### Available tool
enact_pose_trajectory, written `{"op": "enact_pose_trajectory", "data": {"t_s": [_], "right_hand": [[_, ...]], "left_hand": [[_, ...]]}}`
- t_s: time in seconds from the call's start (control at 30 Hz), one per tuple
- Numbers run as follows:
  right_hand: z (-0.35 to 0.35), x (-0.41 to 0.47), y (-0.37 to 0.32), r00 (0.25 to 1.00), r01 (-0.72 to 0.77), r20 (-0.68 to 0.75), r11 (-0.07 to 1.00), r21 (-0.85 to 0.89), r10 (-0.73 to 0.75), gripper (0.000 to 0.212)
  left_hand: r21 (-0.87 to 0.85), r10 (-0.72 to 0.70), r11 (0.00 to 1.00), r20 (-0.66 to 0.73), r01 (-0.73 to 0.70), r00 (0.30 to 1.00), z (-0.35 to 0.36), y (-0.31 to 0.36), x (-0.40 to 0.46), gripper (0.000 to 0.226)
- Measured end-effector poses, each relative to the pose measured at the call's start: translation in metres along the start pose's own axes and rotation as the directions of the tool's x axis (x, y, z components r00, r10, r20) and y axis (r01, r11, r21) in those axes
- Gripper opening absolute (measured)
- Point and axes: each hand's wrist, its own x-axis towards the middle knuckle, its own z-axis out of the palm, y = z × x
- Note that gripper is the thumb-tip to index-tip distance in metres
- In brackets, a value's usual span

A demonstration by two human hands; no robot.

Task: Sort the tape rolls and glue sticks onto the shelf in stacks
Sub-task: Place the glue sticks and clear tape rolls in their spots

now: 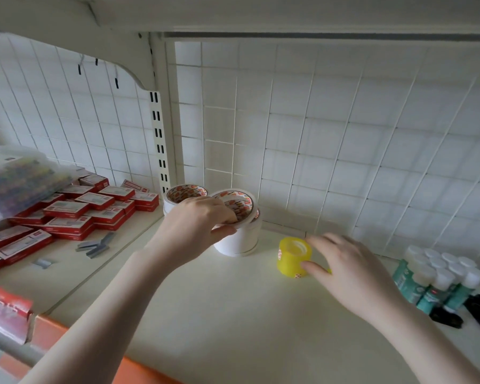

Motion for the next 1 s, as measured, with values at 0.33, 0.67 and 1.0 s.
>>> {"op": "enact_pose_trajectory", "data": {"t_s": [0.33,0.67,1.0], "right_hand": [[0.004,-0.011,0.003,0.997,-0.051,-0.059,0.999,0.003,0.051,0.042],[0.020,-0.010,0.013,0.977,-0.037,-0.209,0.999,-0.023,0.032,0.039],[0.027,-0.008,0.018,0.967,-0.016,-0.254,1.000,0.000,0.015,0.040]], "left_hand": [[-0.115,-0.016,0.993,0.126,0.031,0.992,0.027,-0.006,0.029,0.014],[-0.090,-0.061,0.993,0.221,0.082,0.973,0.022,-0.008,0.038,0.011],[-0.113,-0.077,0.987,0.285,0.113,0.955,0.021,-0.010,0.039,0.010]]}}
